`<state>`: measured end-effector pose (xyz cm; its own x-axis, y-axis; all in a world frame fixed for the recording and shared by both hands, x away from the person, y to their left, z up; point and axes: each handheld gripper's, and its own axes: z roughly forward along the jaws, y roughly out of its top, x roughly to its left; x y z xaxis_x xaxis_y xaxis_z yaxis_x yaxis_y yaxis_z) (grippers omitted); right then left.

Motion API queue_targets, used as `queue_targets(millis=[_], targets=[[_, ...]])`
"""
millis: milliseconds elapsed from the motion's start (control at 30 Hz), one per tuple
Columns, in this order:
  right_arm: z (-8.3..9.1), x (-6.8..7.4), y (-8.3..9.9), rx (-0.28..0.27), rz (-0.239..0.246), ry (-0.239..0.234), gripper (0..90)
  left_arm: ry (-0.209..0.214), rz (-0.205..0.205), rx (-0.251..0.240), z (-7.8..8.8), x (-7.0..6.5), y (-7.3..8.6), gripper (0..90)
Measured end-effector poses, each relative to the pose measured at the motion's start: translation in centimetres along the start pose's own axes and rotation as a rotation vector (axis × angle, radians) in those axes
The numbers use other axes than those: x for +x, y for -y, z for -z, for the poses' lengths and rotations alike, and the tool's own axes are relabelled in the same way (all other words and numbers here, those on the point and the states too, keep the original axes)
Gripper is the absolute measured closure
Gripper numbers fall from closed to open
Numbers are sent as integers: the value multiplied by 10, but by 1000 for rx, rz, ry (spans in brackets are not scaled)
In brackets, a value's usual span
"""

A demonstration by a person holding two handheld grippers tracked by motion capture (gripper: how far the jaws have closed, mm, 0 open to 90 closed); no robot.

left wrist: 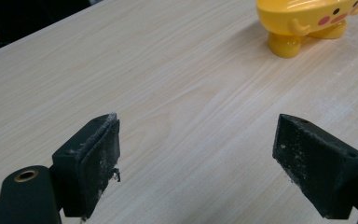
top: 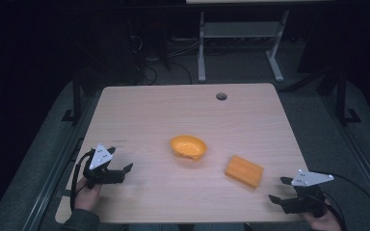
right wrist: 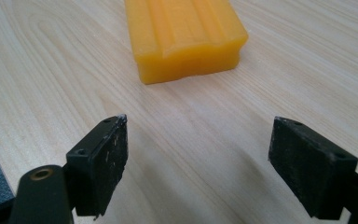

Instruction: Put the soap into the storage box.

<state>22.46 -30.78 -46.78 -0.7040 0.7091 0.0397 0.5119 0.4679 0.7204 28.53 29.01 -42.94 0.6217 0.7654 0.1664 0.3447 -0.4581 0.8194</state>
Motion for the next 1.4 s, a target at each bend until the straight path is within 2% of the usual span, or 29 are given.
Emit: queue_targets(millis=[567, 633, 967, 1200, 1400], targets=[[-4, 2, -5, 15, 19, 3, 189, 3, -17, 5, -1, 0, 0, 141], [-3, 3, -10, 24, 40, 12, 192, 3, -8, 4, -2, -1, 0, 141], [-6, 1, -29, 50, 62, 3, 180, 0, -9, 7, -2, 1, 0, 141], [-10, 1, -46, 100, 105, 2, 170, -4, 0, 3, -1, 1, 1, 141], [-11, 1, -58, 114, 129, -8, 167, -6, 6, -2, -1, 1, 1, 142]])
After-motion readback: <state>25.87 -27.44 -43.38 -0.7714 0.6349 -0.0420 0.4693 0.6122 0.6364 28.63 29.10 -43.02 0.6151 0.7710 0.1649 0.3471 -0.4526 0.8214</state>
